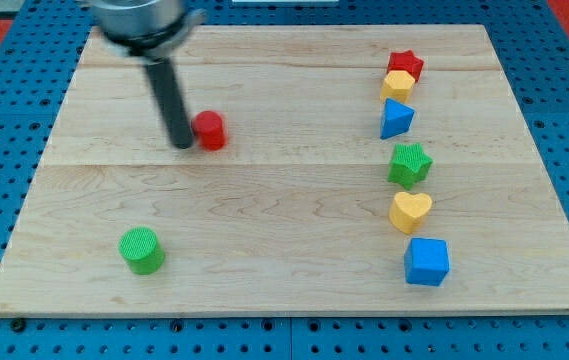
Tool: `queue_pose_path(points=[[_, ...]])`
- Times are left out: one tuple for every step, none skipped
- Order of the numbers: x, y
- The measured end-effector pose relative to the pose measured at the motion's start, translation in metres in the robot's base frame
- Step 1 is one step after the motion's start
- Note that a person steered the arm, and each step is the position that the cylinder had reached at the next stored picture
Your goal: Slide the red circle at the top of the red star
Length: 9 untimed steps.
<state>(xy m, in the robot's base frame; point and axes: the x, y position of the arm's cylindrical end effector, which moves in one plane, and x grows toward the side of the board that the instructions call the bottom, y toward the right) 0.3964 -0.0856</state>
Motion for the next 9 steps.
queue_pose_path(points=[[-0.048,0.064],[-0.090,0.106],[-0.056,0.067],[-0.005,0.118],[-0.057,0.115],[-0.093,0.176],[-0.111,0.168],[-0.117,0.134],[-0.142,0.165]])
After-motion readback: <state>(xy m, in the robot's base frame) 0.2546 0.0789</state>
